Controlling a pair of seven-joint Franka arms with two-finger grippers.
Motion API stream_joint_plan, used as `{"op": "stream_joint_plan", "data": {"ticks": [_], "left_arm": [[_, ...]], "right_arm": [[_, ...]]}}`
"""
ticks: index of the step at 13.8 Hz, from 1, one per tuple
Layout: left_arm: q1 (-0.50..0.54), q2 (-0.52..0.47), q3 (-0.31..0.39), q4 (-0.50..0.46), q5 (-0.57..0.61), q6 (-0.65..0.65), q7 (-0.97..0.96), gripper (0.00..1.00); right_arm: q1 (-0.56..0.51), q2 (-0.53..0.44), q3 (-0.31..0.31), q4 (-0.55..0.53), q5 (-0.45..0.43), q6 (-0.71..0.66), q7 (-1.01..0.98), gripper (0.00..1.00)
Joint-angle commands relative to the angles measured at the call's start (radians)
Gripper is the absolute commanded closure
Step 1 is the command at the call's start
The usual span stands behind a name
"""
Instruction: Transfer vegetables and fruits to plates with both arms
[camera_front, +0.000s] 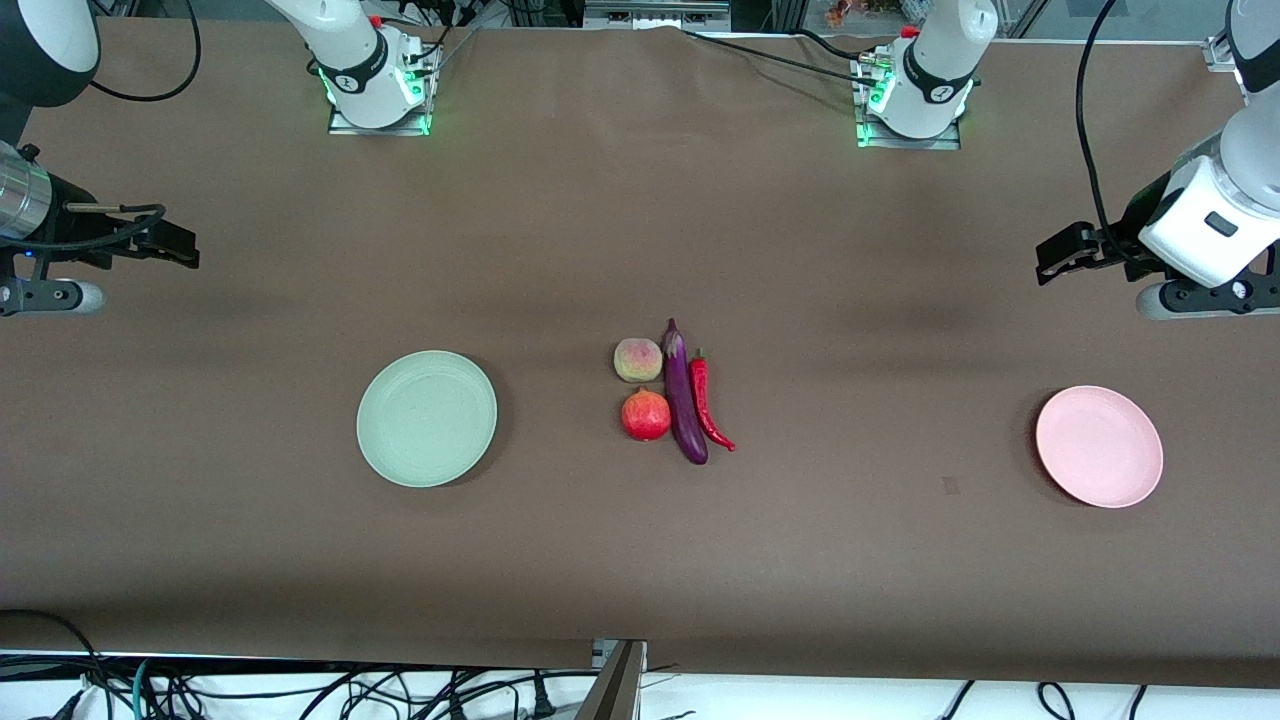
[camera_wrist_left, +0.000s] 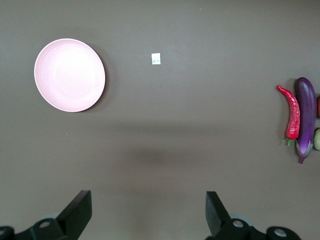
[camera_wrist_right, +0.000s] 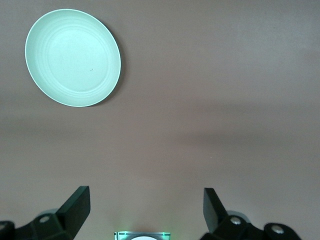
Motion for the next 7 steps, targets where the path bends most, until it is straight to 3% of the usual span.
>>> {"op": "stream_joint_plan", "data": {"ticks": [1, 7], "left_arm": [[0.004, -0.003, -0.003, 0.014, 0.005, -0.014, 0.018, 0.00], [0.004, -0.003, -0.003, 0.014, 0.005, -0.014, 0.018, 0.00]], "right_arm": [[0.001, 0.006, 0.001, 0.018, 0.003, -0.003, -0.001, 0.00], [0.001, 0.004, 0.001, 0.018, 0.014, -0.003, -0.001, 0.00]]}}
